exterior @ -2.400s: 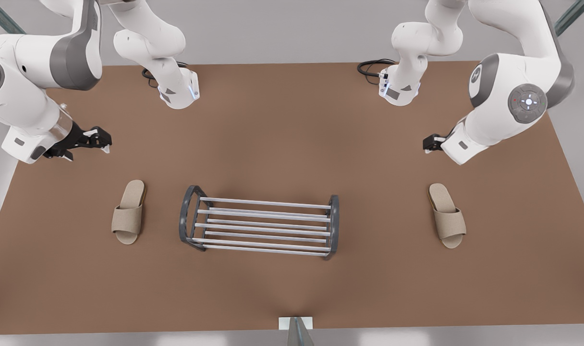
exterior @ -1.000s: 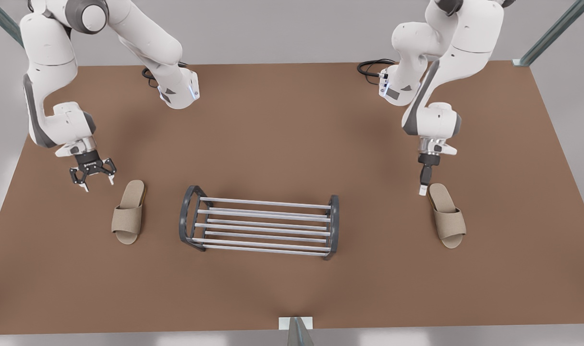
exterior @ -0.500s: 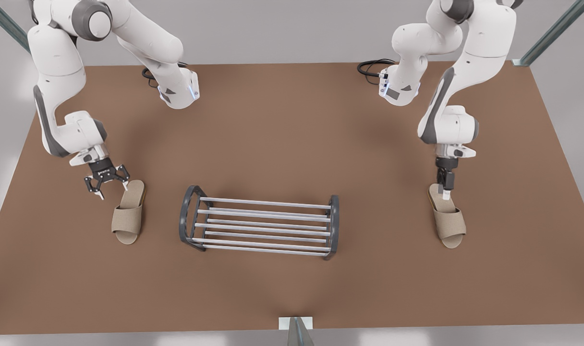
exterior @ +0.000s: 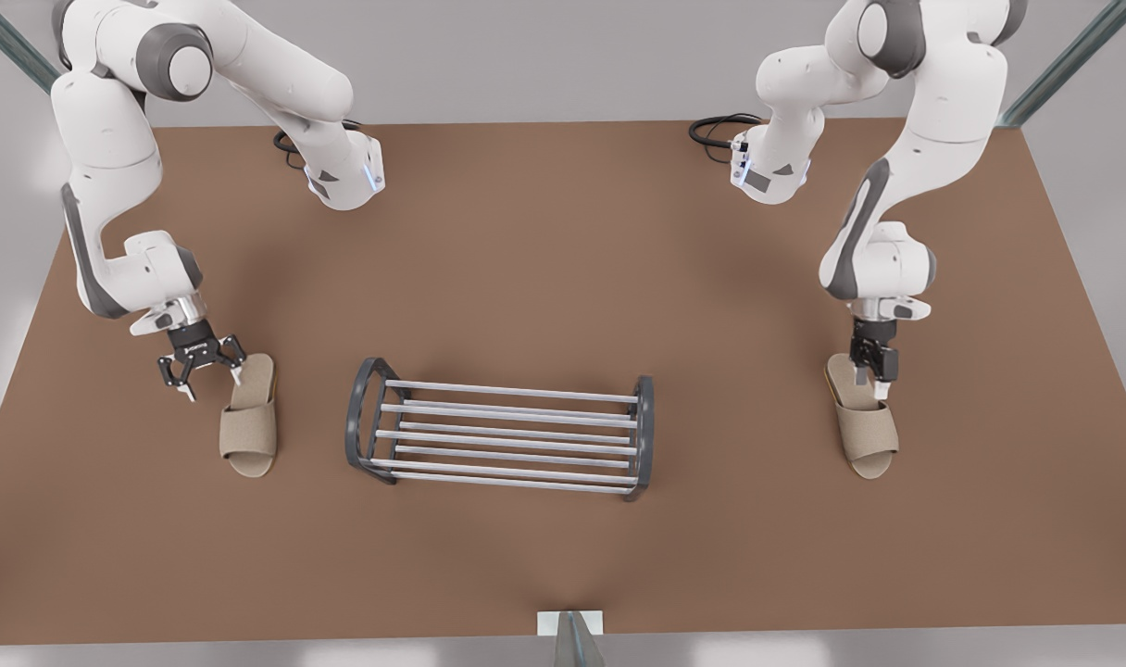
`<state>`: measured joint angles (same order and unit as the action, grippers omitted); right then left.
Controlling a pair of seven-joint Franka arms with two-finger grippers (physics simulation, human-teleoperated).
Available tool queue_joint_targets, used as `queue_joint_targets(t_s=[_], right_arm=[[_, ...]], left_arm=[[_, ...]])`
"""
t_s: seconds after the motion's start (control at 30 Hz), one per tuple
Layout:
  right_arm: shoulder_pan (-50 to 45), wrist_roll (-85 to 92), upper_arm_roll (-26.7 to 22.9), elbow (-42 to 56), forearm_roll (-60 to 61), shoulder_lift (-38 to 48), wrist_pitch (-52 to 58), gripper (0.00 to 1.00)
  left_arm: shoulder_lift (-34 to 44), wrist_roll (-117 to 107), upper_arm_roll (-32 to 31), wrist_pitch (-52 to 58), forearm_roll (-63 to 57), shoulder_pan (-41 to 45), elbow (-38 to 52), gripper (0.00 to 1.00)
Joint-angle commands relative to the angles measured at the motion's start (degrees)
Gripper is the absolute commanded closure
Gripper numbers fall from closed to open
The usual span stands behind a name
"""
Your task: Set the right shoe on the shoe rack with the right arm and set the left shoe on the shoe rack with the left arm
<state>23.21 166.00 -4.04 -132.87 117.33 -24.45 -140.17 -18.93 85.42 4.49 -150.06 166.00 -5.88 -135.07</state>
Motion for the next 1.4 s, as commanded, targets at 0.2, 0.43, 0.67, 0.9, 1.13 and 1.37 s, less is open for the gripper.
queue_joint_targets(t_s=[0.2, 0.43, 0.67, 0.9, 1.13, 1.37], right_arm=[[-1.8, 2.3, 0.4, 1.3, -0.2, 2.7, -0.5, 0.00], [-4.5, 0.7, 0.4, 7.1, -0.2, -0.9, -2.7, 0.00], [-5.7, 0.6, 0.5, 8.4, 0.0, -2.0, -3.9, 0.00], [-6.8, 0.8, 0.4, 10.8, 0.3, -4.3, -4.2, 0.00], [-7.6, 0.0, 0.4, 15.0, 0.2, -7.3, -4.7, 0.00], [-8.7, 0.0, 0.4, 15.8, 0.4, -8.9, -4.8, 0.00]], left_arm=[[-2.8, -8.2, 0.0, 1.1, 30.8, -0.7, 4.6, 0.00], [-6.1, -8.2, 0.0, 1.2, 30.7, -1.1, 7.6, 0.00], [-8.5, -8.1, 0.0, 1.3, 30.0, -1.1, 10.2, 0.00], [-8.4, -8.1, -0.4, 1.2, 30.0, -0.9, 10.2, 0.36], [-8.3, -8.2, -1.1, 1.2, 30.1, -0.6, 10.2, 0.54], [-4.5, -5.2, -1.2, 3.8, 30.0, -0.2, 10.3, 0.52]])
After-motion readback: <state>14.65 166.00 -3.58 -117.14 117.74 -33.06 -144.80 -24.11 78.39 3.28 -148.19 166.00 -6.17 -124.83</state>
